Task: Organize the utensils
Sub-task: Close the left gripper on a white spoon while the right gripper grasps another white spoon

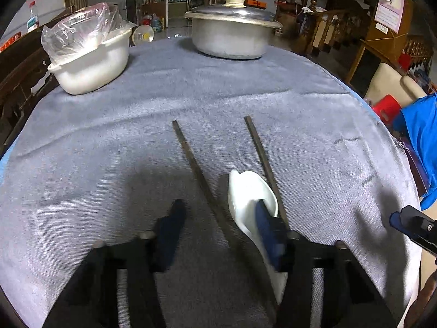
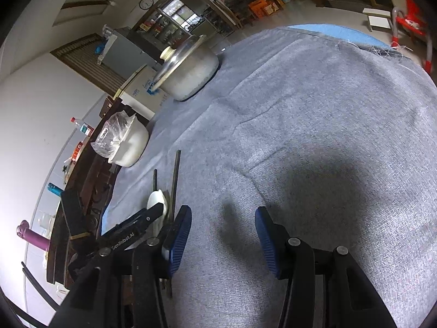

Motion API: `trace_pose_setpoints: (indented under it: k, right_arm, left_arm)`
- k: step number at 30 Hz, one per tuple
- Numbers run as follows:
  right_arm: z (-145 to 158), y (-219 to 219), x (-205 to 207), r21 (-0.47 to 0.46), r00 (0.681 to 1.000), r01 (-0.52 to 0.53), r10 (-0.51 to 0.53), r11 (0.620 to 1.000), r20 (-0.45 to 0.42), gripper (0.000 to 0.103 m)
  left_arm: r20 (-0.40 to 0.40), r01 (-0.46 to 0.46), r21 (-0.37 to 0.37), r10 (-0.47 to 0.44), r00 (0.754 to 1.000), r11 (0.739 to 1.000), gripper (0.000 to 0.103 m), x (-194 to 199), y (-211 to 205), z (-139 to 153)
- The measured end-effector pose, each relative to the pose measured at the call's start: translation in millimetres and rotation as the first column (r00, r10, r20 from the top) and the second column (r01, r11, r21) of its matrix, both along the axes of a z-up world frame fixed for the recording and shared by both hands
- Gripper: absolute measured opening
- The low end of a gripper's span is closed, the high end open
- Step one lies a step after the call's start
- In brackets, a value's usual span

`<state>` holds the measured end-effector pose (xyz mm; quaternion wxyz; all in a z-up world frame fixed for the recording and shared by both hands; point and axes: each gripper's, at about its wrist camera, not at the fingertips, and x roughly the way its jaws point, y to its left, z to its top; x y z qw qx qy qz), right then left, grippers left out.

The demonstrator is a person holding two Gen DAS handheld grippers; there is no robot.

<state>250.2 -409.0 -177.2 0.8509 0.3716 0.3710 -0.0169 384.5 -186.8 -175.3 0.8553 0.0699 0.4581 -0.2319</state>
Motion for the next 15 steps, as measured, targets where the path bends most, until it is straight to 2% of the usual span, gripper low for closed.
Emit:
trace_pose_setpoints:
  k: [1, 4, 9, 12, 15]
  right_arm:
    - [0.4, 1.4, 1.4, -0.004, 1.0, -0.005, 0.005, 1.0, -0.001, 0.052]
    - [-0.2, 4.4, 4.7, -0.005, 1.0, -0.016, 0.016, 1.0, -0.002, 0.052]
    - [1.5, 15.7, 15.8, -0.025, 0.998, -0.056, 0.056, 0.998, -0.002, 0.052]
    - [7.4, 27.0, 31.8, -0.05, 0.991, -0.132, 0.133, 0.99, 0.018, 0.052]
    - [9.4, 38.6, 54.2, -0.03, 0.969, -0.242, 0.243, 0.97, 0.035, 0.052]
  left_arm:
    - [-0.002, -0.003, -0.006, 0.003, 1.0, 1.0, 0.034, 0.7, 3.9, 0.5]
    - [-0.027, -0.012, -0.051, 0.011, 1.0, 0.999, 0.018, 4.1, 18.4, 3.5]
    - [-0.013, -0.022, -0.067, 0.021, 1.0, 0.997, 0.013, 4.2, 40.3, 7.9]
    - [-0.015, -0.02, -0.073, 0.019, 1.0, 0.997, 0.013, 4.4, 50.4, 8.3]
    - [-0.016, -0.007, -0.069, 0.006, 1.0, 0.998, 0.013, 3.7, 56.4, 9.6]
